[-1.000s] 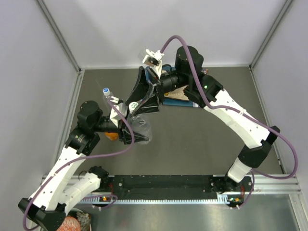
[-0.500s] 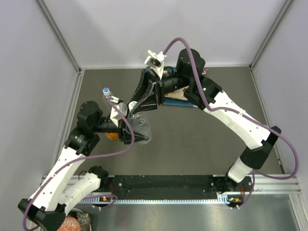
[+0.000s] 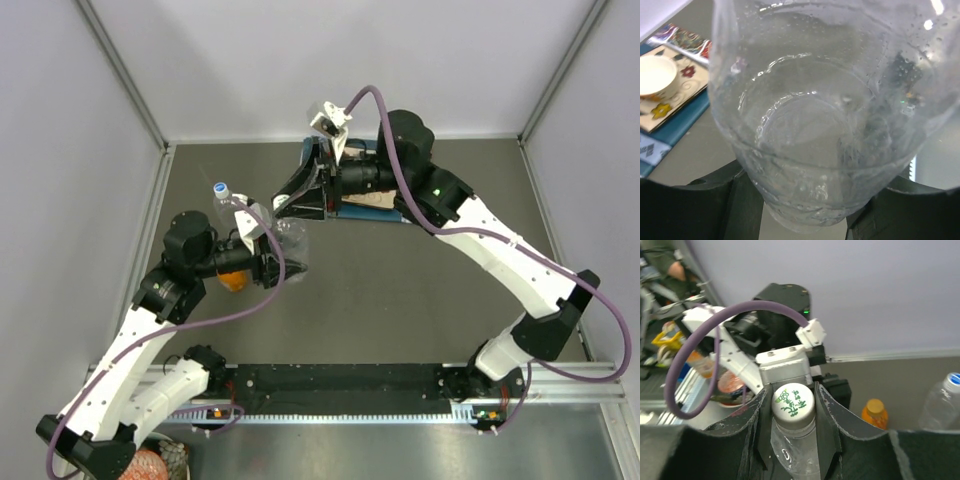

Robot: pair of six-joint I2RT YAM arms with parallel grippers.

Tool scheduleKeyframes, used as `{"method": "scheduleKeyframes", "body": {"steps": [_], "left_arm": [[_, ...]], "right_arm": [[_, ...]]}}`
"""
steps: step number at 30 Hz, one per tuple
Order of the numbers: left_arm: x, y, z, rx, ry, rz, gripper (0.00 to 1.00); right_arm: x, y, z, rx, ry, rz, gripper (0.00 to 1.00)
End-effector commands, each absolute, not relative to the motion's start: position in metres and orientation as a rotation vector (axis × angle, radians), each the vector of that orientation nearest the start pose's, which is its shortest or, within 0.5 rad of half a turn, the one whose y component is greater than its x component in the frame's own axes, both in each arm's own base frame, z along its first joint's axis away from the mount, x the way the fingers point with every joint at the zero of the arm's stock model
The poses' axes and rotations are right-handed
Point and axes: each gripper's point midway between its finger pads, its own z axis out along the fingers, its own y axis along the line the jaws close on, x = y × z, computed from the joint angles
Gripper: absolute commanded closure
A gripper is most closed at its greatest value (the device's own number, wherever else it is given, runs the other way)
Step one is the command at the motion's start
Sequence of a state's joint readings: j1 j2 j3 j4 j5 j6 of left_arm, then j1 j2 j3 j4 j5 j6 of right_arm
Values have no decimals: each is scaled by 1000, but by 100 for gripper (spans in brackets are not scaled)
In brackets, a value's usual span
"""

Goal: Screw on the bottle caps
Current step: Screw the bottle cap onto the plastic bottle.

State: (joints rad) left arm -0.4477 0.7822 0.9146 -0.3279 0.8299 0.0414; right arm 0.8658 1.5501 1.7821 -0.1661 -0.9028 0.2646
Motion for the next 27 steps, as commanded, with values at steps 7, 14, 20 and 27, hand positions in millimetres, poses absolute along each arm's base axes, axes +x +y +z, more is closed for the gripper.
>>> {"method": "scheduleKeyframes", "body": {"steps": [7,14,20,27], "left_arm": [[215,-196,375,790,1368,-696,99],[225,-188,374,697,1401,-661,99],[231,-184,365,668,1428,-642,99],[226,-189,356,700,1428,-671,99]], "right_arm": [[219,407,403,-782,1697,1060,100],[236,419,381,-552,1757,675,100],[242,424,400,-408,1748,667,72],[212,403,480,-483,1591,946,20]]}}
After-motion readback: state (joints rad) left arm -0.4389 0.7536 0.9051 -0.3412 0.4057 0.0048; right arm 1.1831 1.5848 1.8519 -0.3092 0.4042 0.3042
